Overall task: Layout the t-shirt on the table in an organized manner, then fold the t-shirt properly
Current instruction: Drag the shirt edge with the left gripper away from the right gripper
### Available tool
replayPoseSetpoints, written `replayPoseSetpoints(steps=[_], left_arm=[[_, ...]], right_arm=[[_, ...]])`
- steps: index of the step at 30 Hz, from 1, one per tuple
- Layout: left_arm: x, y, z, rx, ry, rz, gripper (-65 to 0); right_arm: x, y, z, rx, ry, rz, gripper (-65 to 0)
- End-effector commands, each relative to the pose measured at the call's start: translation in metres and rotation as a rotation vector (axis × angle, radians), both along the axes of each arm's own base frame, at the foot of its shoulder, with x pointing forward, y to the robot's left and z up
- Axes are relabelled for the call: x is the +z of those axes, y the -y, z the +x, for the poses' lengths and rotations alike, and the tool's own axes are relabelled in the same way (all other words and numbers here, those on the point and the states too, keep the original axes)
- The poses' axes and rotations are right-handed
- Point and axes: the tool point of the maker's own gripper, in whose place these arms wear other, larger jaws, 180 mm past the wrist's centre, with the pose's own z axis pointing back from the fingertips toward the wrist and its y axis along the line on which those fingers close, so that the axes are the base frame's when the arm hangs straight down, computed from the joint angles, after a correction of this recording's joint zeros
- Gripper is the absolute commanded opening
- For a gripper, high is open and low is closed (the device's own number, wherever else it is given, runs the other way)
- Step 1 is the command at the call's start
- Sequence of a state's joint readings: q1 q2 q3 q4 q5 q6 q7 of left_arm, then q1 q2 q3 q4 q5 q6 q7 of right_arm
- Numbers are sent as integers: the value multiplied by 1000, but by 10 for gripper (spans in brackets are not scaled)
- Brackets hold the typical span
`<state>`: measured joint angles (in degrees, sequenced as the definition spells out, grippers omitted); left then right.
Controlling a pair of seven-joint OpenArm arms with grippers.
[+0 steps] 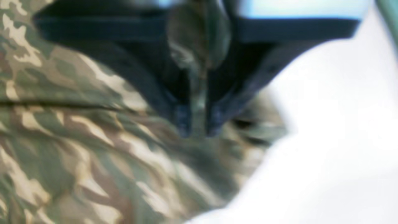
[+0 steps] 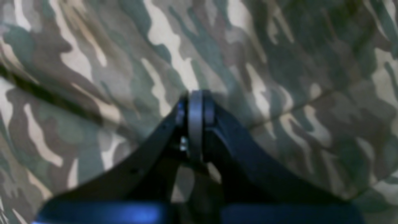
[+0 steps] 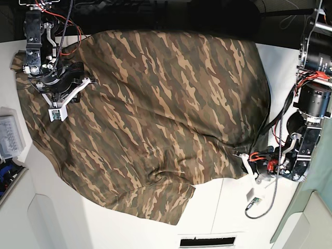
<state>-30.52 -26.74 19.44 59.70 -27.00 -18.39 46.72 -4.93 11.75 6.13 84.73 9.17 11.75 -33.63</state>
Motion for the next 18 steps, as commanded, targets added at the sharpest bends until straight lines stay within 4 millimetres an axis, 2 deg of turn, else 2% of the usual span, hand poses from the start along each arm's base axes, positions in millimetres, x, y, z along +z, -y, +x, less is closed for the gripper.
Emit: replayPoseSetpoints(steps=[1,3,8,12,18], left_arm=[[23,-8,13,6,57,1,-443],[26,-20,13,35,61,3,-391],[26,-36,16,125,117,33,-346],[26,-45,22,184,166,72,-344],[6,-41,21,251,151,70,-344]], right_arm=[[11,2,11,-1,49,2,-650],[11,0,11,-2,48,5,-650],[11,-5,11,-6,49,25,-650],[11,-7,11,-10,46,43,-465],[10,-7,10,-10,39,42,-454]])
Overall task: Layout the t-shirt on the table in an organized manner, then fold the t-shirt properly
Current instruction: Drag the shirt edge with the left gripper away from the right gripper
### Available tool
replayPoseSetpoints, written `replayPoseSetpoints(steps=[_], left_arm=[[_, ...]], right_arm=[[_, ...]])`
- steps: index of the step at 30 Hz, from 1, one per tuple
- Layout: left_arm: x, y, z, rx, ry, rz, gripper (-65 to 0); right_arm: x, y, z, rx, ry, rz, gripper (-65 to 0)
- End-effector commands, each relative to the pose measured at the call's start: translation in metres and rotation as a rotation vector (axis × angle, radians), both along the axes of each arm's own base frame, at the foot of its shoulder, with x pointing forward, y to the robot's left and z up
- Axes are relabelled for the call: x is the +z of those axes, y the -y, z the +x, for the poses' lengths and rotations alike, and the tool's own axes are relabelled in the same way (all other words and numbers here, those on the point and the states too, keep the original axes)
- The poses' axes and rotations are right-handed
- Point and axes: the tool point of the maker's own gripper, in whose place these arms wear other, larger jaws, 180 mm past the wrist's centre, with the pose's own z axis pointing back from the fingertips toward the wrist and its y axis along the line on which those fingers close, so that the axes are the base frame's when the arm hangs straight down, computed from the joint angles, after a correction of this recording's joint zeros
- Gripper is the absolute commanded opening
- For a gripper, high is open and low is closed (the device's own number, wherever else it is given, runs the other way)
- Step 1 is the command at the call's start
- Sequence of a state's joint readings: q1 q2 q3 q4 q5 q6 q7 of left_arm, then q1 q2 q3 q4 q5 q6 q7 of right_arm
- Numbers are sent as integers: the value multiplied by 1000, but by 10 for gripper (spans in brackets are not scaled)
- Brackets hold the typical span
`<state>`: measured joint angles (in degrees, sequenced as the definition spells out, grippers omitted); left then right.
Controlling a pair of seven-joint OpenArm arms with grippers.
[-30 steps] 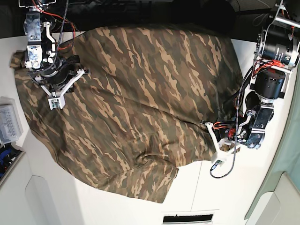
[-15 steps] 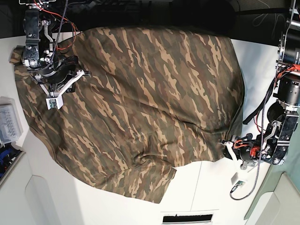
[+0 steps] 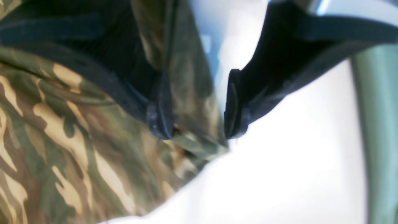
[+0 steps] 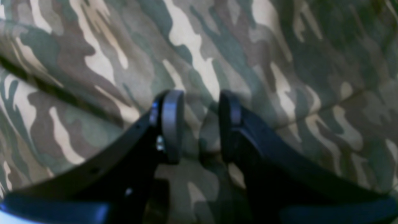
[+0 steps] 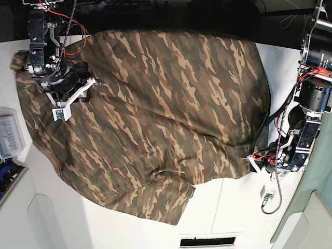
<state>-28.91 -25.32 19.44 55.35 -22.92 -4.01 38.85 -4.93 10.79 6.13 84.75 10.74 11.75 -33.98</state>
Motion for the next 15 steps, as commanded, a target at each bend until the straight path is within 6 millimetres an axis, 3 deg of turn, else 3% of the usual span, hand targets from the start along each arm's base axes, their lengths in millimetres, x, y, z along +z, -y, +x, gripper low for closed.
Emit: replayPoseSetpoints(steps=[1,5,15], left_arm=[[19,-3,17,6,65,1,-344],[13,9,19,2,71,-19,-344],[-2,-8,20,69,105,60,-345]], right_arm=[[11,3,10,-2,42,0,-454],[10,3,10,-2,40,-1,-454],[8,3,7,0,18,-3,-454]])
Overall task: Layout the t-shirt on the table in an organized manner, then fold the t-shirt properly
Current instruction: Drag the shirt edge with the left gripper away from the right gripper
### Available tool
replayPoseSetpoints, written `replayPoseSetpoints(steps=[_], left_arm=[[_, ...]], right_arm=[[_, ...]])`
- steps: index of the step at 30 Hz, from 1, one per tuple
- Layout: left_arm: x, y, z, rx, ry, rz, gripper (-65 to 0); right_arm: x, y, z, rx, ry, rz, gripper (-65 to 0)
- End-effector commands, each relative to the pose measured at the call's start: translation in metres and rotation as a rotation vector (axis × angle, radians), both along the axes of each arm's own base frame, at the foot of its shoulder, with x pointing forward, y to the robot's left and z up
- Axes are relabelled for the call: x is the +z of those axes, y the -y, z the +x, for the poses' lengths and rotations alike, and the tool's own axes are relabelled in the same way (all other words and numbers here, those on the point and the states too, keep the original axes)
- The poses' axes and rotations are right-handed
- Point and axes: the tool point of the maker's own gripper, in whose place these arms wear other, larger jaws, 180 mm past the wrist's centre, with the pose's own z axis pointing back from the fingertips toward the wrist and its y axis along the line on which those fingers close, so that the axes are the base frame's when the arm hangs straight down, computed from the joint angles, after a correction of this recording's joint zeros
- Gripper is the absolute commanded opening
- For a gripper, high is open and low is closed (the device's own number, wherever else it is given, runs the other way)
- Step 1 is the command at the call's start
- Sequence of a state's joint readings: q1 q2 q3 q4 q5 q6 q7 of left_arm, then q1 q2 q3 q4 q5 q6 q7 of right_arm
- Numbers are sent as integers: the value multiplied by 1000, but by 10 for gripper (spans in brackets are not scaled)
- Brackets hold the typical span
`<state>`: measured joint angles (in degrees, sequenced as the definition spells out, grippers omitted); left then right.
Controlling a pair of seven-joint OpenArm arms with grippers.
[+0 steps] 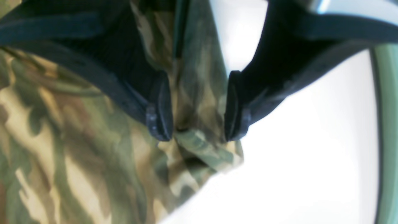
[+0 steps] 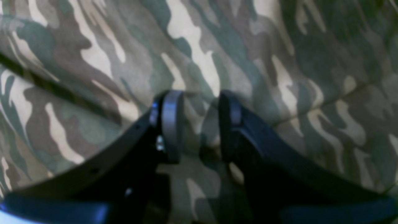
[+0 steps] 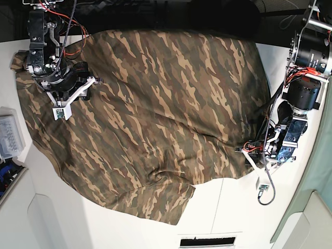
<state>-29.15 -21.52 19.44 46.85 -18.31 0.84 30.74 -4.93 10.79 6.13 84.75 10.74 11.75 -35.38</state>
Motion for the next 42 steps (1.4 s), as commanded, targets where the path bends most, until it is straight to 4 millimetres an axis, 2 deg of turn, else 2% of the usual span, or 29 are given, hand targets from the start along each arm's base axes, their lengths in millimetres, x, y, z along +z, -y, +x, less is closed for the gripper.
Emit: replayPoseSetpoints(steps=[1,2,3,6,12,18,19,21,22,27,30,33,34,36,38,40,42], left_arm=[[25,-4,22,-2,80,11,-346],[25,-5,22,-1,81,13,-360],[25,-5,23,-1,89,14,-404],[33,-20,25,56,130,63,-650],[53,-47,32,25,165,102,-650],[73,-105,19,70,110,171,-650],[74,-110,17,60,105,172,-625],[75,-117,12,44,80,167,-503],[74,-121,9,52,61,164,-471],[83,-127,4,80,42,129,-506],[95,-110,9,0,78,82,-506],[100,-64,4,-195,73,13,-514],[99,-45,-2,-261,61,-9,-541],[92,-13,-19,-373,39,-41,-597],[79,10,-41,-445,12,-58,-636],[59,23,-67,-478,-33,-75,-650],[34,25,-95,-481,-101,-94,-650]], right_arm=[[11,3,10,-2,43,0,-454],[11,3,10,-2,43,0,-454],[11,3,11,-2,43,0,-455],[11,3,11,-2,44,0,-454],[11,3,11,-2,44,-1,-454],[11,3,11,-2,47,-1,-454],[12,3,12,-3,52,1,-454],[13,3,14,-4,64,2,-454],[14,3,14,-5,68,2,-454],[29,7,22,-14,111,-4,-454],[47,20,31,-47,167,-16,-454],[62,40,42,-111,220,-29,-455],[66,49,46,-146,239,-35,-455],[73,61,56,-194,271,-43,-455],[73,72,65,-220,283,-64,-472],[64,78,72,-229,273,-83,-526],[52,85,79,-237,250,-88,-592]])
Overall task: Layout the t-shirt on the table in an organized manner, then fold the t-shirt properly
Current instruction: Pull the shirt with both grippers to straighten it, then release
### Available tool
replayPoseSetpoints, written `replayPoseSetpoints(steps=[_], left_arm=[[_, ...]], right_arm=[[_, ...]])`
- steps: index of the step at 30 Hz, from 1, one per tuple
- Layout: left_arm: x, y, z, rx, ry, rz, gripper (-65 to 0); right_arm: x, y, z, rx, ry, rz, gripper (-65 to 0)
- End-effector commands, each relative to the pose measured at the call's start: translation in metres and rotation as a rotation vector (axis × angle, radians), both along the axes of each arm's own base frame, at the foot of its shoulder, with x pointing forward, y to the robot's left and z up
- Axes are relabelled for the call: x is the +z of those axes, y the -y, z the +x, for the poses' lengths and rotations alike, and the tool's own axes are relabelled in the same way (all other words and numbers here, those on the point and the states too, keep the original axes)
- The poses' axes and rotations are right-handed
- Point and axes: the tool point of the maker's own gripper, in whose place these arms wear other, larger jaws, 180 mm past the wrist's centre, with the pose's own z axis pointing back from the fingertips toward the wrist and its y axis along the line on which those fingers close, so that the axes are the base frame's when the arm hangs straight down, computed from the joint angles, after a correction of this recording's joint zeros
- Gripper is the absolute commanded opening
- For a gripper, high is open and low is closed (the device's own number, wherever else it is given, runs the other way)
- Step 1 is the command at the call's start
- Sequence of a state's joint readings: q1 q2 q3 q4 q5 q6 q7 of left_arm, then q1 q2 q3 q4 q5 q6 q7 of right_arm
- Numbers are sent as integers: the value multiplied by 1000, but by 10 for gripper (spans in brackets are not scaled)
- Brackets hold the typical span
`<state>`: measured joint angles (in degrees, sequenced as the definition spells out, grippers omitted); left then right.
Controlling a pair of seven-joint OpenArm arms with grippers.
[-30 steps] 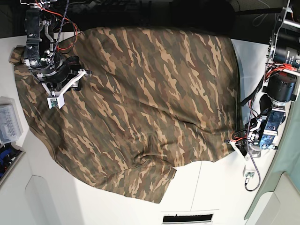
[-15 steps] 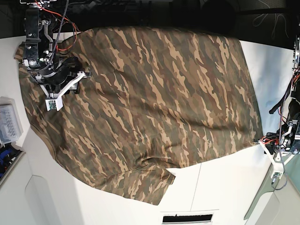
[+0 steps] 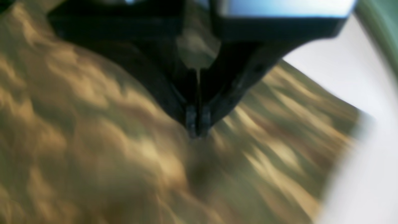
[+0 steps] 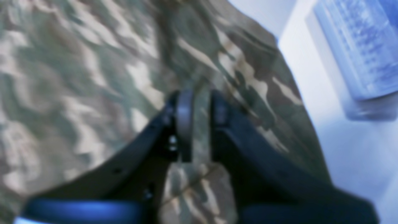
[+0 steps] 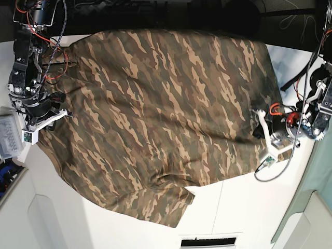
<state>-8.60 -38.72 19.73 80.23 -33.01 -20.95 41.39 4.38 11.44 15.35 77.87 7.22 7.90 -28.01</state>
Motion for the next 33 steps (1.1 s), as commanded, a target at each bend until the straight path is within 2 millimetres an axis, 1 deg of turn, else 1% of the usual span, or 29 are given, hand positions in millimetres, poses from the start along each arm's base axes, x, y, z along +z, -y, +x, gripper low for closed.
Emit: replayPoseSetpoints(steps=[1,2,4,6,9,12,16,19,21,23,25,26,30,33], left_arm=[[2,-6,-2,8,10,6,-650],[-9,-7,-14,21,-23,9,-650],[-30,-8,-38,35,-84,8,-650],[-43,-5,-55,44,-121,5,-650],[-54,-5,-68,47,-130,37,-650],[-60,-18,-64,69,-123,89,-650],[-68,-46,-40,149,-128,166,-650],[-71,-63,-17,211,-140,195,-650],[-70,-73,-3,251,-141,203,-650],[-65,-78,14,285,-120,190,-650],[-58,-78,33,303,-95,181,-650],[-54,-75,42,309,-85,171,-650],[-38,-48,76,297,-36,127,-650],[-29,-29,92,275,-9,108,-650]], right_arm=[[11,10,16,-4,45,-14,-621],[5,15,19,-3,34,-13,-649],[-3,22,25,20,24,-8,-650],[-8,28,28,50,11,-6,-650],[-15,33,22,86,-22,-6,-650],[-24,33,11,84,-75,0,-650],[-35,31,-4,74,-128,40,-650],[-40,32,-18,68,-137,59,-650],[-42,31,-29,72,-144,66,-650],[-42,27,-40,83,-142,75,-650],[-42,23,-50,90,-142,85,-650],[-41,22,-55,94,-144,85,-650],[-39,17,-71,110,-147,83,-650],[-37,16,-77,117,-146,78,-650]])
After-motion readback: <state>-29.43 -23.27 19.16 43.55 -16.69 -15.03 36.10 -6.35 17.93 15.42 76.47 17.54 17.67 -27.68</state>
